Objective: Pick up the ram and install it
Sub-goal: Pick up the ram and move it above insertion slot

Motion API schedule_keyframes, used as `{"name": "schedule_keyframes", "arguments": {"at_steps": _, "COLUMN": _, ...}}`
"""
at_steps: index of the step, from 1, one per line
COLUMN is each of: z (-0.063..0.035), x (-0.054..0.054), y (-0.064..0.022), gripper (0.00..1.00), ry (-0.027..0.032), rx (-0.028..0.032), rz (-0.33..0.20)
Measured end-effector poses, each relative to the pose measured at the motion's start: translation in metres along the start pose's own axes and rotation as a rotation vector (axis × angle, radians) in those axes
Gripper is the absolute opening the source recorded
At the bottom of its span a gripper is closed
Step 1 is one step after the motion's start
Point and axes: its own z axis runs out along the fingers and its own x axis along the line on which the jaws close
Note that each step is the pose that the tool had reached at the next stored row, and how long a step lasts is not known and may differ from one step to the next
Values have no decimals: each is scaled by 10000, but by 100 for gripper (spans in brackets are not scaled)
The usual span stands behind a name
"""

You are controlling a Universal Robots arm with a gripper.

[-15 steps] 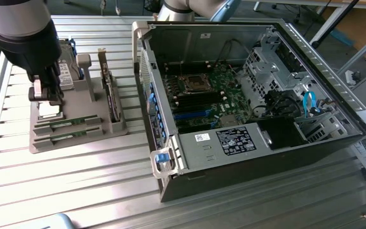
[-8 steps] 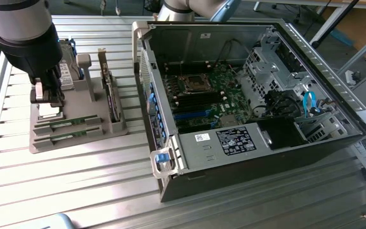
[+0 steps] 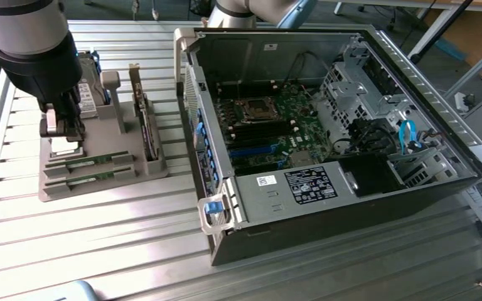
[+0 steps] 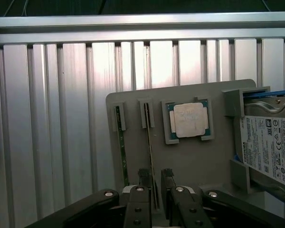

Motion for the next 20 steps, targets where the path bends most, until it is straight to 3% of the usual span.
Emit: {"name": "schedule_keyframes", "arguments": {"at_steps": 20, "z": -5, "x": 212, "y": -7, "gripper": 24, "ry": 0, "rx": 1, "rz": 0}}
